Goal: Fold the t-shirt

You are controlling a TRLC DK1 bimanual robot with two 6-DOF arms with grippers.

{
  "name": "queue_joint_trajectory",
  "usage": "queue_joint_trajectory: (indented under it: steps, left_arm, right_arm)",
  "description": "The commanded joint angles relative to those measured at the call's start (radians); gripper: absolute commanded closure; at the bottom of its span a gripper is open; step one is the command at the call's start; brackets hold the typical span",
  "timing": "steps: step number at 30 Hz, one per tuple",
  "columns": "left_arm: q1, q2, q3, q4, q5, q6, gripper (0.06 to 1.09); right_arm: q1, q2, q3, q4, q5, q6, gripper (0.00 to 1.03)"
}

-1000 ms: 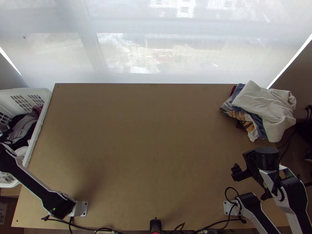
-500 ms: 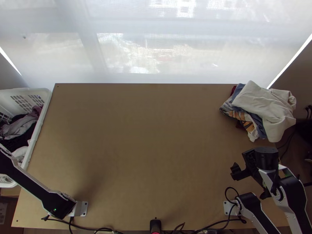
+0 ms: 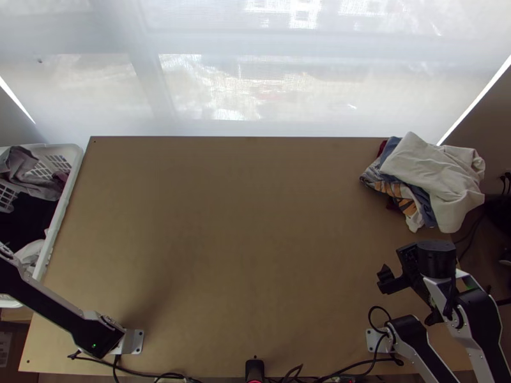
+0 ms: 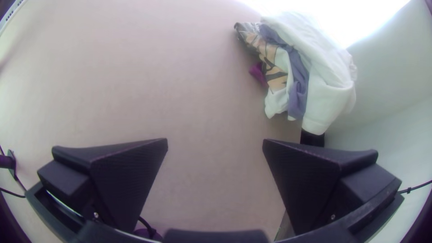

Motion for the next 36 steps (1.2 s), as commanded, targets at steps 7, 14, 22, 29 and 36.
queue_joint_trajectory:
  steps: [7,14,22,29,36]
  left_arm:
    - [-0.133,-0.48,-0.057,-0.115,0.373,-0.033,1.05]
    - [-0.325,-0.667,0.012,-0.127,0.402,-0.105,1.05]
    - [-0.639,-0.755,0.123,-0.158,0.399,-0.208,1.05]
    - [-0.875,-0.758,0.121,-0.17,0.399,-0.407,1.05]
    - [-1.17,-0.722,0.049,-0.178,0.436,-0.478,1.05]
  right_arm:
    - [0.0,-0.038,-0.001,0.002,-0.001,0.006,0.05]
    - [-0.005,-0.073,-0.003,-0.017,-0.001,0.017,0.05]
    - [-0.008,-0.129,-0.015,-0.052,-0.001,0.024,0.05]
    - [-0.026,-0.176,-0.02,-0.072,-0.001,0.024,0.05]
    - [-0.04,-0.201,-0.044,-0.077,-0.002,0.035,0.05]
